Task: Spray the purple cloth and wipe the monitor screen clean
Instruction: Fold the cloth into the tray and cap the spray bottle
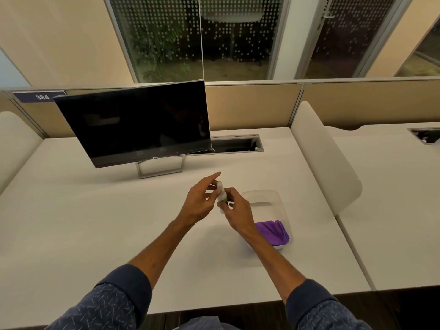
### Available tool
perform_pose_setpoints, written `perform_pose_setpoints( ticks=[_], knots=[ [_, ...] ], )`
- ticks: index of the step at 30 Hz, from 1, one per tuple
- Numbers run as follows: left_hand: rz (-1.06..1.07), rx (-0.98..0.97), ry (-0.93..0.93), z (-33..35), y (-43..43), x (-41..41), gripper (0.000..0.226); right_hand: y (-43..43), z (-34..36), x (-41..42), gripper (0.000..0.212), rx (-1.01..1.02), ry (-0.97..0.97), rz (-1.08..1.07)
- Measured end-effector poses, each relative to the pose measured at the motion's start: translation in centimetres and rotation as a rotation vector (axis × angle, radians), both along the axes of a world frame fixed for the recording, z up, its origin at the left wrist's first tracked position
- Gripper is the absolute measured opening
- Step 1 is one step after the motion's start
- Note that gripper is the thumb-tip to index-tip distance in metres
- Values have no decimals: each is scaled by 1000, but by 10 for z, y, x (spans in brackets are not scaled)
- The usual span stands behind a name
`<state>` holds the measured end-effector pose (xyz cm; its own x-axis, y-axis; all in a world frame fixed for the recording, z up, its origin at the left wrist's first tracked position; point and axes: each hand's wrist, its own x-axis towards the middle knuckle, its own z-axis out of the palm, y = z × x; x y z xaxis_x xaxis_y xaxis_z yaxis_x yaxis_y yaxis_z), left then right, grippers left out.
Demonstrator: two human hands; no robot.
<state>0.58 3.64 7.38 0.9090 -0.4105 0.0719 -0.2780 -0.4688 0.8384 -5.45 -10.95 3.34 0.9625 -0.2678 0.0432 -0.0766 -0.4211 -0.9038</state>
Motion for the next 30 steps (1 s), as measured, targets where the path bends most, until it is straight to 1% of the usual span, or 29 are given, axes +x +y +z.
perform_pose_setpoints(
  ticks=[5, 6, 8, 10, 12, 18, 24, 27, 30],
  knots=[
    [74, -64, 26, -5, -1, -10, 50, -4, -7, -2, 27, 15, -24, 17],
    [92, -52, 6, -10, -1, -10, 52, -6, -7, -2, 28, 15, -35, 4],
    [120, -12, -32, -18, -4, -10, 62, -14, -6, -4, 30, 4, -68, -44],
    [145, 13, -21, -26, -11, -11, 72, -24, -4, -4, 34, -19, -100, -104],
    [138, 37, 8, -32, -21, -15, 69, -36, -2, -3, 37, -33, -117, -170],
    [19, 227, 46, -55, -42, -27, 55, -78, -11, -4, 34, -66, -108, -296],
    [-201, 399, 12, -77, -52, -38, 65, -91, -40, -1, 28, -99, 33, -288],
    [-252, 466, -13, -84, -54, -38, 71, -87, -54, 3, 31, -120, 68, -258],
    [-262, 504, -19, -85, -56, -37, 73, -84, -61, 4, 34, -129, 85, -236]
  ],
)
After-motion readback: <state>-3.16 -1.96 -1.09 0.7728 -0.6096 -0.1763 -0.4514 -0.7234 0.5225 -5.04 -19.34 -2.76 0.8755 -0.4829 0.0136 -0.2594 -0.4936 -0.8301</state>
